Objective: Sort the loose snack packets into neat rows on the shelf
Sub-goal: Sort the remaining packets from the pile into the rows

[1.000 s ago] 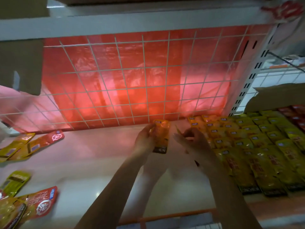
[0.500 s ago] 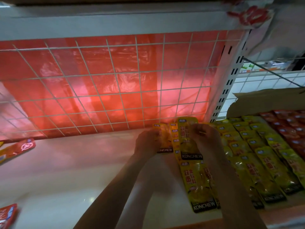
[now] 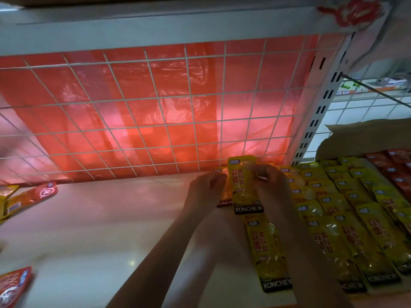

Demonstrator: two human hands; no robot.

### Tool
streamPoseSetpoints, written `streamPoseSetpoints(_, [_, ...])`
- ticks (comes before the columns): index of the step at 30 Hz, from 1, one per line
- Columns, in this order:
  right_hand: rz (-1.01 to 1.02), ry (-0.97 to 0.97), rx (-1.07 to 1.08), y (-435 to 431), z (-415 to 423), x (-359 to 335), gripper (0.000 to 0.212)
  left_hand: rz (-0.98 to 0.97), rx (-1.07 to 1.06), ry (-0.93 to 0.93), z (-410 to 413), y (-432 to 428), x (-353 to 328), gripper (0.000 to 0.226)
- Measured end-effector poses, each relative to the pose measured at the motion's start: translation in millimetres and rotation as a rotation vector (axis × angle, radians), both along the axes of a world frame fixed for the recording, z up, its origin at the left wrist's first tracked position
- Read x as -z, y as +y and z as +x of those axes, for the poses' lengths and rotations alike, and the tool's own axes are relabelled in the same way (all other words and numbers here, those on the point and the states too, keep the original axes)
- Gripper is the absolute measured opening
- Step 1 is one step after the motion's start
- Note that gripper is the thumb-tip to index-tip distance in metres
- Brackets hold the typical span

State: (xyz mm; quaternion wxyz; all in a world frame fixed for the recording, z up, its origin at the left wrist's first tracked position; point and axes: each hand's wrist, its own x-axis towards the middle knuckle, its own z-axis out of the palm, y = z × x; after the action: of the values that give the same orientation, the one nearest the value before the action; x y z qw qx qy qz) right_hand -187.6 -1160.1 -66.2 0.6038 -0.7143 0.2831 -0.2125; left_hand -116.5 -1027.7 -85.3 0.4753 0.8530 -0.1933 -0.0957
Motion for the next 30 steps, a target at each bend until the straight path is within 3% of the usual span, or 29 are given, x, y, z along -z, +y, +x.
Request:
streamPoseSetpoints(2, [0.014,-0.005,-0.02,4,4,0,0.024,-0.124,0.024,0.188,-3,2,-3,0.022])
streamPoseSetpoints(4, [-0.042,0.019,-0.059,9,6,0,0.022,-0.162,0.001,0.252,-1,6,1,0.015])
streamPoseSetpoints(6, [-0.15,0.058,-0.068,10,7,2,0.019,-0.153,-0.065,0.252,2,12,4,0.006])
streamPoseSetpoints(9, [-0.241,0.068,-0.029,4,5,2,0.019,-0.064,-0.163,0.25,8,23,10,0.009])
streamPoseSetpoints(16, [-0.443,0.135,-0.085,2,-4,9,0.018,0.026,-0.164,0.245,15,23,6,0.015])
streamPoseSetpoints(23, [-0.475,0.205,-0.097,2,-10,14,0.018,0.051,-0.081,0.268,15,19,5,0.02])
streamPoseSetpoints(30, [-0.527,0.186,-0.107,6,-11,9,0.018,0.178,-0.085,0.153,5,9,11,0.048])
